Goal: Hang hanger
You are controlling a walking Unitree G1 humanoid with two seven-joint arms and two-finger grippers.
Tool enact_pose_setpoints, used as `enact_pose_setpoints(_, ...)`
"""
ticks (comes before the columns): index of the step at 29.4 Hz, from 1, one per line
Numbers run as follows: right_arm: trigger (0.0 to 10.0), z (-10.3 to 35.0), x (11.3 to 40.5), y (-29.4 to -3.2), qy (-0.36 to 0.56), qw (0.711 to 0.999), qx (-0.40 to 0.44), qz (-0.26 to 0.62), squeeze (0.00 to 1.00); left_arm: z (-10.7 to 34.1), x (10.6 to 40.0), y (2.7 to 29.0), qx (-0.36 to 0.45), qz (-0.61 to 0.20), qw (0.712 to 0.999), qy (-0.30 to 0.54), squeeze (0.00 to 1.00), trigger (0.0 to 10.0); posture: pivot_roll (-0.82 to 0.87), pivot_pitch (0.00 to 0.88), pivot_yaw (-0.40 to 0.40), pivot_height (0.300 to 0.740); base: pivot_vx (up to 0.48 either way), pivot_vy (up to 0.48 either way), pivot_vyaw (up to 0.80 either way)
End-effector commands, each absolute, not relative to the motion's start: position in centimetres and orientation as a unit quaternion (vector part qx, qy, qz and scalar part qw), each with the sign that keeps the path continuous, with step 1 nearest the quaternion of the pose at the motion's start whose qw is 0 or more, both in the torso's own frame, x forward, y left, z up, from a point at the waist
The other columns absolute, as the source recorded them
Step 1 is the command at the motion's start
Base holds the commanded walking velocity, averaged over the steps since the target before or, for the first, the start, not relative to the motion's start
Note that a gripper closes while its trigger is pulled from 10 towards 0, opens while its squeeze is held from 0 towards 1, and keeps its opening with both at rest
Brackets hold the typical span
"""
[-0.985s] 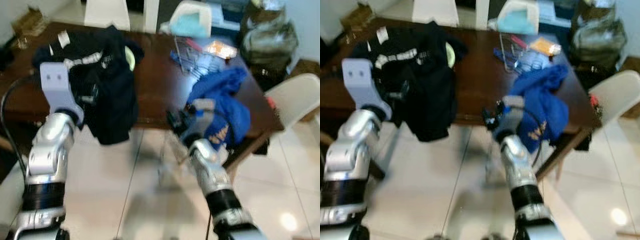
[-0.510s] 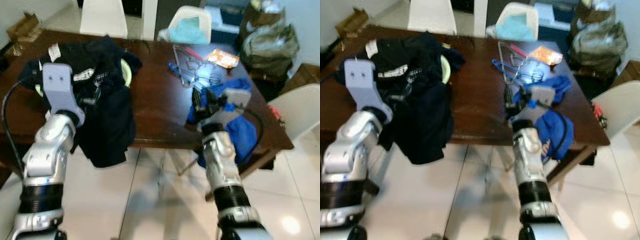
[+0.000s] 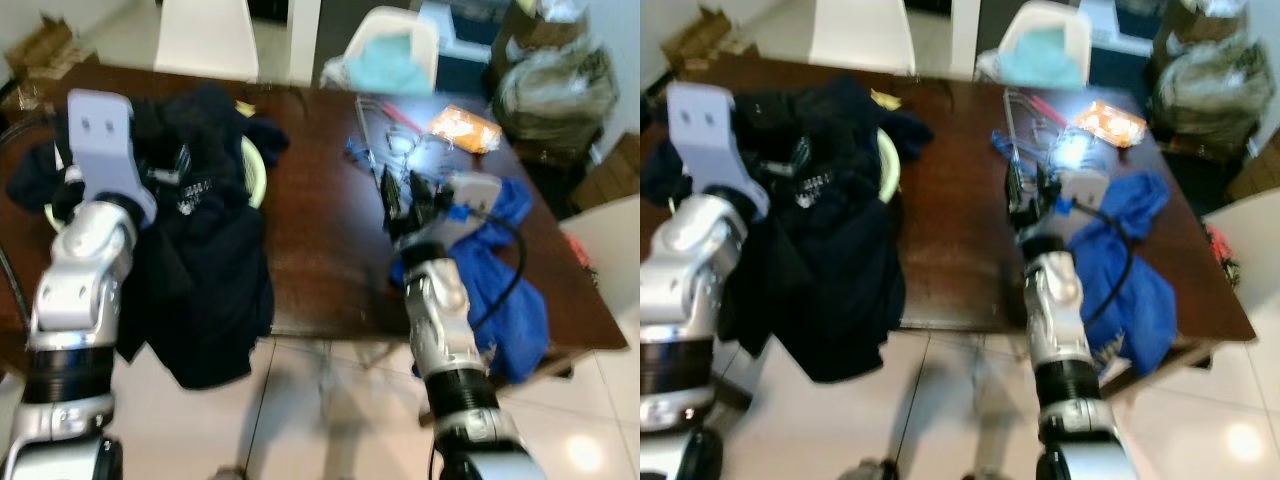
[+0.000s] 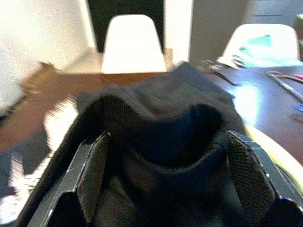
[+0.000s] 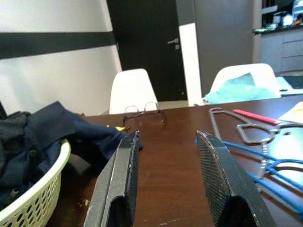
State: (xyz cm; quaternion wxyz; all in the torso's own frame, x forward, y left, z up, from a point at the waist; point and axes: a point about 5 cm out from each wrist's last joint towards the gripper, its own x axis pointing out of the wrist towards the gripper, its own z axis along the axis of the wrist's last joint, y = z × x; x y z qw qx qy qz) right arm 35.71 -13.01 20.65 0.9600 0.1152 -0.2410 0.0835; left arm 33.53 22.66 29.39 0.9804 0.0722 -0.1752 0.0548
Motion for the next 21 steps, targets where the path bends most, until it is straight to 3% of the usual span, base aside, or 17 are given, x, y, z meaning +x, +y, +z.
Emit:
enact_pose_setpoints(1,10.0,20.0,35.6,-13.6,-0.236,0.961,0.122,0.072,0.00,29.9,33.5,23.1,0.088,0.070,0.976,-0.184,0.00,10.0,0.06,0.184,-0.085,0.740,0.000,0.000,0.00)
enact_pose_setpoints(3,10.0,20.0,35.8,-13.7,-0.233,0.962,0.122,0.072,0.00,32.3,33.4,25.6,0.112,0.143,0.961,-0.211,0.00,10.0,0.06,0.188,-0.089,0.740,0.000,0.000,0.00)
enact_pose_setpoints(7,10.0,19.7,35.8,-13.8,-0.227,0.963,0.124,0.075,0.00,33.5,33.4,27.2,0.124,0.173,0.953,-0.215,0.00,10.0,0.06,0.185,-0.093,0.740,0.000,0.000,0.00)
enact_pose_setpoints(8,10.0,19.7,35.8,-13.8,-0.227,0.963,0.124,0.075,0.00,33.5,33.4,27.2,0.124,0.173,0.953,-0.215,0.00,10.0,0.06,0.185,-0.093,0.740,0.000,0.000,0.00)
enact_pose_setpoints(10,10.0,19.6,35.8,-13.7,-0.224,0.963,0.124,0.078,0.00,33.0,34.0,24.7,0.135,0.080,0.968,-0.197,0.00,10.0,0.06,0.178,-0.092,0.740,0.000,0.000,0.00)
enact_pose_setpoints(12,10.0,19.6,35.8,-13.7,-0.224,0.963,0.124,0.078,0.00,33.0,34.0,24.7,0.135,0.080,0.968,-0.197,0.00,10.0,0.06,0.178,-0.092,0.740,0.000,0.000,0.00)
enact_pose_setpoints(13,10.0,19.6,35.9,-13.7,-0.224,0.963,0.124,0.078,0.00,32.5,34.1,23.2,0.118,0.041,0.973,-0.192,0.00,10.0,0.06,0.178,-0.092,0.740,0.000,0.000,0.00)
enact_pose_setpoints(17,10.0,19.7,35.9,-13.7,-0.225,0.963,0.125,0.078,0.00,31.8,34.1,23.0,0.080,0.061,0.977,-0.187,0.00,10.0,0.06,0.172,-0.093,0.740,0.000,0.000,0.00)
enact_pose_setpoints(21,10.0,19.5,35.9,-13.8,-0.223,0.964,0.125,0.080,0.00,31.4,34.6,24.8,0.079,0.105,0.976,-0.172,0.00,10.0,0.07,0.165,-0.101,0.740,0.000,0.000,0.00)
